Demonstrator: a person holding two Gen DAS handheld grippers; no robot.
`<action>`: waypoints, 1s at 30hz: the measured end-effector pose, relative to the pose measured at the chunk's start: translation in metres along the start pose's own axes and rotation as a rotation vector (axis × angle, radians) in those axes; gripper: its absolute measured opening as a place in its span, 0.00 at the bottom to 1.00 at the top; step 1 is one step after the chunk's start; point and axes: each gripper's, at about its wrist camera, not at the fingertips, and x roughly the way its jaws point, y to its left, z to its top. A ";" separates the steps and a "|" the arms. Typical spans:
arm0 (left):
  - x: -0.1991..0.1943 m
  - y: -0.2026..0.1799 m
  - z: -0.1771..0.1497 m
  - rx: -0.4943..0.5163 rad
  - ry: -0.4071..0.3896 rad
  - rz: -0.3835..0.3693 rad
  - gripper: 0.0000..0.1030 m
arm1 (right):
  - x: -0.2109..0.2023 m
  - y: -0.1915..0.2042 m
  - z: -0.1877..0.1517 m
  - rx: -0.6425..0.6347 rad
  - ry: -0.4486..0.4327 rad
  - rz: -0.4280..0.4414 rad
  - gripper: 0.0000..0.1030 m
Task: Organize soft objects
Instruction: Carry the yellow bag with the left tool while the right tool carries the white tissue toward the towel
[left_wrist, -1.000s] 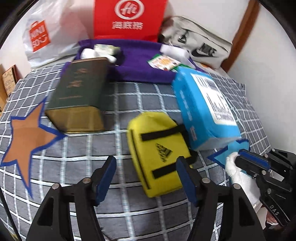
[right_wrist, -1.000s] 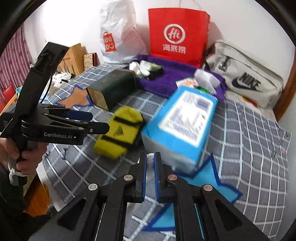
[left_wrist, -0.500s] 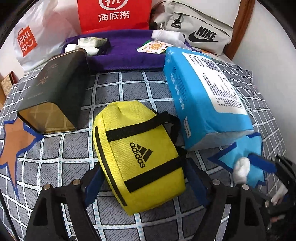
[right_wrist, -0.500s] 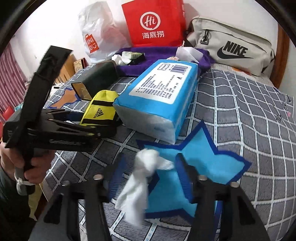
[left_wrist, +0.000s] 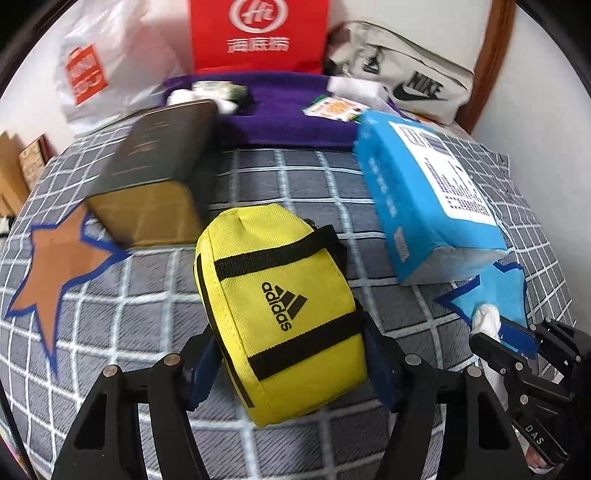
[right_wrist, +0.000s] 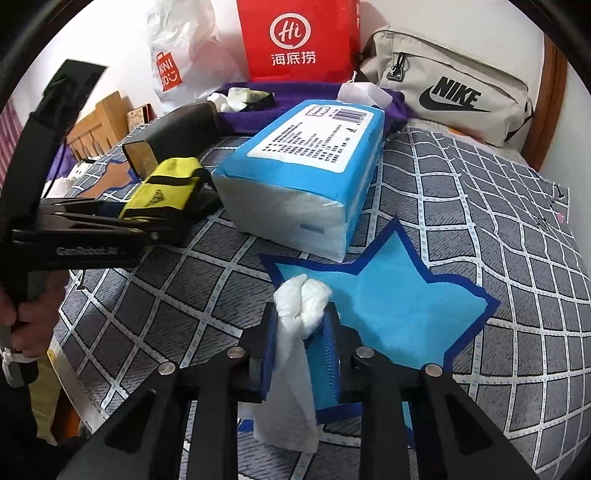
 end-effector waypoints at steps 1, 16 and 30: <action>-0.003 0.005 -0.002 -0.013 -0.002 0.002 0.64 | -0.001 0.002 0.000 0.003 0.001 0.009 0.23; -0.052 0.048 0.001 -0.108 -0.075 0.034 0.64 | -0.030 0.023 0.027 0.037 -0.042 0.071 0.23; -0.089 0.053 0.028 -0.115 -0.168 0.038 0.64 | -0.058 0.012 0.066 0.064 -0.100 0.044 0.23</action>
